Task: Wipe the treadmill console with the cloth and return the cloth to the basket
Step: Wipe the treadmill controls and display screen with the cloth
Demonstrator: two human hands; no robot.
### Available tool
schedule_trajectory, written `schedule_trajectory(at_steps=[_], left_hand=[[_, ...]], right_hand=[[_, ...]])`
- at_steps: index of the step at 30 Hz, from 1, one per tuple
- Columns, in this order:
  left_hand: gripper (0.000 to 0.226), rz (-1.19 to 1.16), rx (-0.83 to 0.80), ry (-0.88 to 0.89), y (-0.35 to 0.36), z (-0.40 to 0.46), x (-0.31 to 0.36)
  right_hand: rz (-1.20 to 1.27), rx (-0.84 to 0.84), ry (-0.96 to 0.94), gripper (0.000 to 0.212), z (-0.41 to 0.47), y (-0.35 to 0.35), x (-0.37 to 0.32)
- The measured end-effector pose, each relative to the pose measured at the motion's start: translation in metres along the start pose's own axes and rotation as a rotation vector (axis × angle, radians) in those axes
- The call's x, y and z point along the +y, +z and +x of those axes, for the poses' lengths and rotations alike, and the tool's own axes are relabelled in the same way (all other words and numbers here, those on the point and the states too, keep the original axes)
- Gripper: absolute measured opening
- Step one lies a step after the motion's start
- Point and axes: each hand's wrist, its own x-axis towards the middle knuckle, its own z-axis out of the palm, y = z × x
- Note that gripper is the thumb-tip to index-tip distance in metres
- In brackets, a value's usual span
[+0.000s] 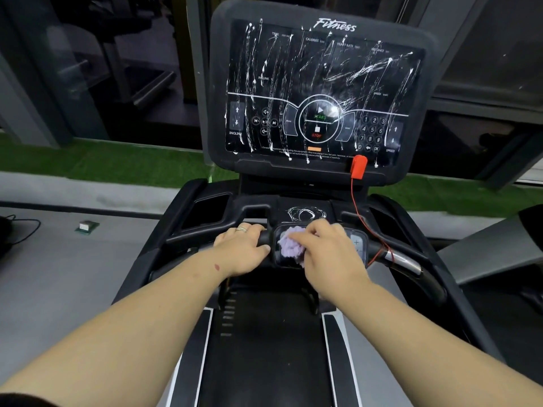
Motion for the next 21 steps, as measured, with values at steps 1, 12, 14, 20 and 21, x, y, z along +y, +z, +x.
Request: schedule_trajectory(at_steps=[1,12,14,20,21], left_hand=[[0.056,-0.001,0.000,0.000,0.000,0.000,0.000],[0.061,-0.017,-0.008,-0.007,-0.002,-0.002,0.002],[0.064,0.004,-0.002,-0.015,-0.002,-0.003,0.004],[0.064,0.024,0.012,-0.010,-0.002,-0.006,0.005],[0.065,0.028,0.012,-0.010,-0.001,-0.005,0.005]], right_hand=[[0.001,0.009,0.016,0.045,-0.001,0.002,-0.001],[-0.073,0.120,0.029,0.052,-0.019,0.003,0.035],[-0.086,0.121,0.017,0.046,-0.024,0.014,0.017],[-0.175,-0.023,-0.242,0.041,-0.017,0.006,0.025],[-0.187,-0.004,-0.201,0.037,-0.016,0.001,0.034]])
